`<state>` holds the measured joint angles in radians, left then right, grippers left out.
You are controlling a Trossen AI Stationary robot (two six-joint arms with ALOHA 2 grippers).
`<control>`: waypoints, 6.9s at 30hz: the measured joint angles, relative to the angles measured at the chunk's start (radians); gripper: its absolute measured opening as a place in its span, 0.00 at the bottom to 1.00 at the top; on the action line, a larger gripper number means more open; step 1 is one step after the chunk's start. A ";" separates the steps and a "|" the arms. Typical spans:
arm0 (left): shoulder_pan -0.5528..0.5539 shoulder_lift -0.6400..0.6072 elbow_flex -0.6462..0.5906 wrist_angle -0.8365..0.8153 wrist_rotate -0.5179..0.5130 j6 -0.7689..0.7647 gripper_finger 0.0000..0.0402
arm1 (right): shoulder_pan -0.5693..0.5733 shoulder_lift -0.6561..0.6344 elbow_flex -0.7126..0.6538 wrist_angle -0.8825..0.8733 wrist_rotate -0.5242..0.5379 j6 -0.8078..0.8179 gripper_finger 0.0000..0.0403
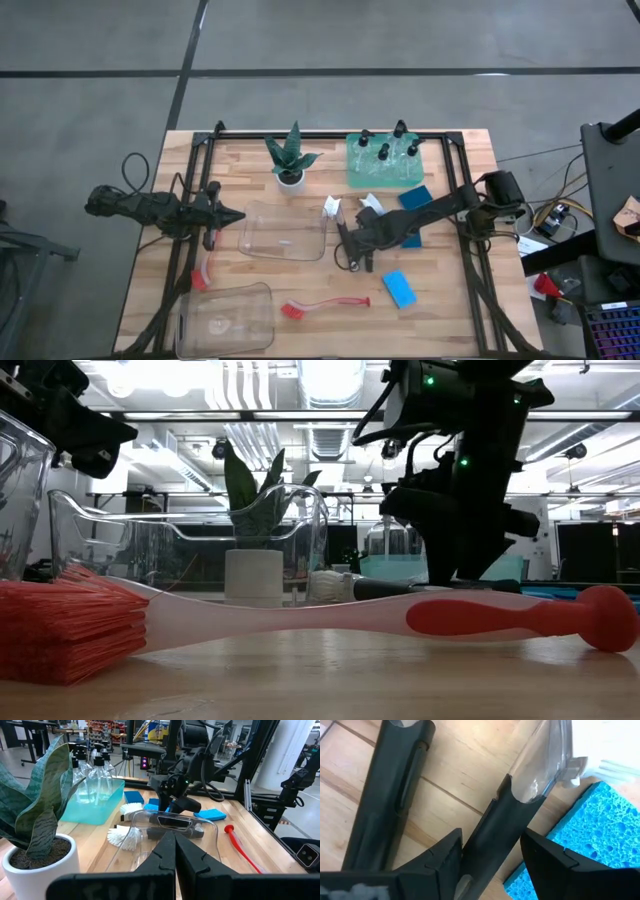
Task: Pick & Place Kitchen Sink Supplies
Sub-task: Put the black dish brush into the top transparent bin
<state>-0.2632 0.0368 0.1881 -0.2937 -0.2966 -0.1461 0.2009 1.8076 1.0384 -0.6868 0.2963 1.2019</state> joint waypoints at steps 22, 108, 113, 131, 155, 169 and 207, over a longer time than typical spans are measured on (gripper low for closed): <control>0.000 0.000 0.000 0.000 0.000 0.000 0.00 | -0.024 -0.003 -0.013 0.025 0.025 -0.167 0.33; 0.000 0.002 0.000 0.000 0.000 0.000 0.00 | -0.041 0.358 0.722 0.328 0.103 -1.719 0.24; 0.000 0.002 0.000 0.000 0.000 0.000 0.00 | -0.055 0.401 0.724 0.338 0.104 -1.673 0.24; 0.000 0.002 0.000 0.000 0.000 0.000 0.00 | -0.073 0.413 0.742 0.325 0.211 -1.490 0.24; 0.000 0.002 0.000 0.000 0.000 0.000 0.00 | -0.090 0.419 0.740 0.191 0.112 -1.364 0.42; 0.000 0.002 0.000 0.000 0.000 0.000 0.00 | -0.032 0.379 0.741 0.217 0.136 -1.475 0.52; 0.000 0.002 0.000 -0.015 0.000 0.000 0.00 | 0.022 0.092 0.492 -0.284 0.010 -0.357 0.42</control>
<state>-0.2632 0.0391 0.1880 -0.3091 -0.2966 -0.1463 0.2231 1.8996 1.5303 -0.9708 0.3066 0.8454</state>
